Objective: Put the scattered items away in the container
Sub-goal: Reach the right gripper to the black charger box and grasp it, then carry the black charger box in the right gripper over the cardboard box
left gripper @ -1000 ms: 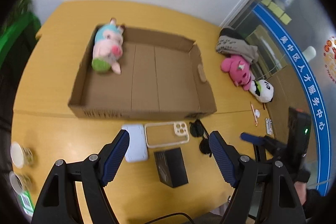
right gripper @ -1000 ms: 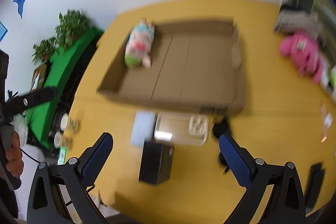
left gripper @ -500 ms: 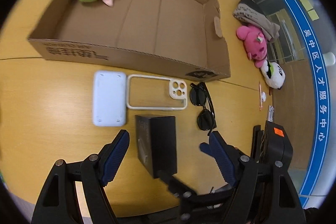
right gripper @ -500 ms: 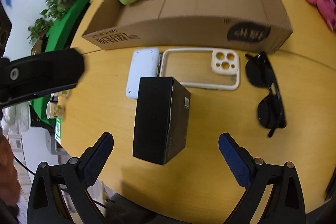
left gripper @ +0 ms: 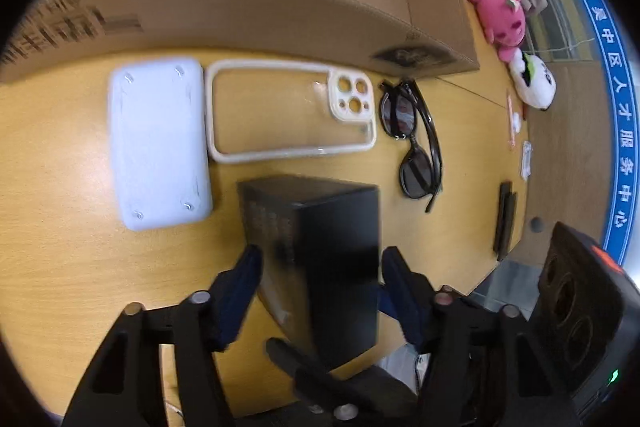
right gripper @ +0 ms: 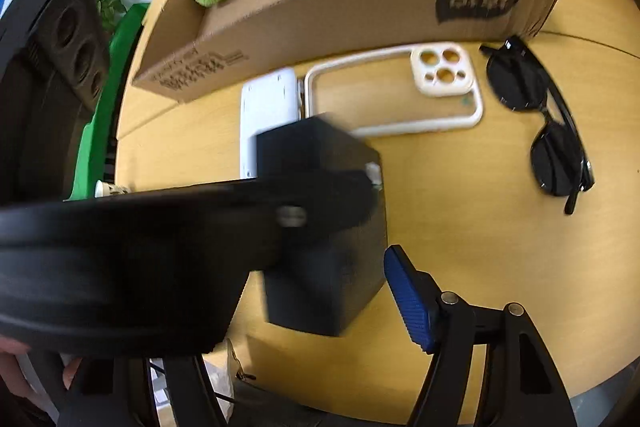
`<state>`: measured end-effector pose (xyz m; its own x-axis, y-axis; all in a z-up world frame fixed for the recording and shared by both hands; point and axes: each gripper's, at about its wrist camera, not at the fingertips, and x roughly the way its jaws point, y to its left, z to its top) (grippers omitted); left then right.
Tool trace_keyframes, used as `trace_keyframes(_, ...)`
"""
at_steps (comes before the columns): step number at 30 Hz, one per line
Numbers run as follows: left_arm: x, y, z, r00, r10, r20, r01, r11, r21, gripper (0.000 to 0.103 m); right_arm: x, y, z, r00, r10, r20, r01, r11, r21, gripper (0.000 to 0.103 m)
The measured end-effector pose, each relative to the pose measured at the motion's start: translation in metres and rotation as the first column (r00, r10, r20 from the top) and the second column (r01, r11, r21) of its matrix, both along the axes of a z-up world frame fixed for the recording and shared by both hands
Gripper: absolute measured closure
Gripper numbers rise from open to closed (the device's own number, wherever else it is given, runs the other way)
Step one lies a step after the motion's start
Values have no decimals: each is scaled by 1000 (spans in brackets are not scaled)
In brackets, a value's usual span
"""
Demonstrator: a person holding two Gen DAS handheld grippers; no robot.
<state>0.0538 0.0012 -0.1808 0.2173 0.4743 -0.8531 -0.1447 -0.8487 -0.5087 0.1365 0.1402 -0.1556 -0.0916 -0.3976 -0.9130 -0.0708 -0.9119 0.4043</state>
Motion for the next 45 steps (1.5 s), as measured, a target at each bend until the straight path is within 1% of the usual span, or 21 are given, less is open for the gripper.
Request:
trace_keyframes(1, 1, -2, -2, 1000, 10, -1, -10, 1000, 8, 46, -1, 0, -4, 1000, 4, 7, -4, 1000, 0, 33)
trace_keyframes(2, 1, -3, -3, 1000, 14, -7, -14, 1000, 11, 47, -2, 0, -7, 1000, 6, 13, -6, 1000, 2, 39)
trace_keyframes(5, 2, -4, -1, 1000, 15, -20, -14, 1000, 2, 48, -2, -1, -10, 1000, 12, -2, -12, 1000, -13, 41)
trace_keyframes(8, 4, 0, 5, 999, 16, -46, -18, 999, -29, 49, -4, -2, -7, 1000, 25, -9, -26, 999, -27, 44)
trace_keyframes(10, 4, 3, 23, 996, 21, -90, -24, 999, -25, 49, -4, 0, 3, 999, 24, -34, -25, 999, -30, 44)
trace_keyframes(12, 3, 5, 47, 989, 27, -148, -31, 999, -21, 49, -5, 6, 24, 995, 29, -93, -32, 999, -30, 44)
trace_keyframes(15, -2, 8, 98, 965, 42, -261, -46, 999, -10, 49, -10, 12, 64, 978, 39, -203, -45, 999, -27, 44)
trace_keyframes(16, -4, 9, 119, 950, 49, -309, -52, 999, -3, 49, -12, 14, 78, 970, 44, -240, -51, 998, -24, 44)
trace_keyframes(18, -6, 9, 158, 917, 70, -392, -68, 997, 19, 49, -17, 18, 115, 940, 59, -337, -67, 998, -10, 44)
trace_keyframes(19, -7, 9, 180, 897, 82, -435, -77, 997, 30, 49, -19, 21, 131, 924, 65, -376, -72, 997, -5, 44)
trace_keyframes(20, -7, 10, 200, 875, 91, -476, -81, 996, 41, 49, -20, 23, 153, 901, 74, -427, -79, 997, 5, 44)
trace_keyframes(22, -6, 11, 245, 819, 107, -564, -84, 994, 66, 49, -21, 27, 190, 853, 89, -514, -89, 996, 25, 44)
trace_keyframes(23, -5, 11, 266, 790, 115, -603, -84, 993, 79, 49, -22, 28, 211, 822, 98, -561, -93, 995, 37, 44)
trace_keyframes(26, 1, 13, 314, 709, 134, -693, -80, 991, 110, 49, -22, 30, 264, 737, 115, -666, -94, 993, 68, 44)
trace_keyframes(28, 2, 18, 341, 654, 145, -742, -78, 989, 125, 49, -23, 29, 287, 694, 124, -709, -95, 992, 81, 44)
trace_keyframes(29, 3, 17, 352, 631, 151, -761, -78, 988, 132, 49, -24, 28, 299, 669, 128, -732, -94, 992, 87, 44)
trace_keyframes(31, 1, 16, 366, 598, 159, -785, -77, 987, 141, 49, -23, 27, 317, 632, 134, -763, -95, 991, 95, 44)
trace_keyframes(34, -6, 12, 379, 570, 162, -805, -70, 986, 149, 49, -28, 25, 336, 590, 140, -795, -91, 990, 107, 44)
trace_keyframes(37, -17, 6, 385, 557, 159, -815, -64, 987, 149, 49, -43, 17, 343, 574, 139, -807, -85, 990, 110, 44)
trace_keyframes(42, -33, 6, 389, 557, 147, -817, -54, 989, 141, 49, -61, 2, 345, 572, 132, -809, -78, 991, 106, 44)
trace_keyframes(45, -46, 7, 388, 567, 141, -812, -44, 989, 140, 49, -69, -1, 346, 578, 126, -806, -69, 992, 105, 44)
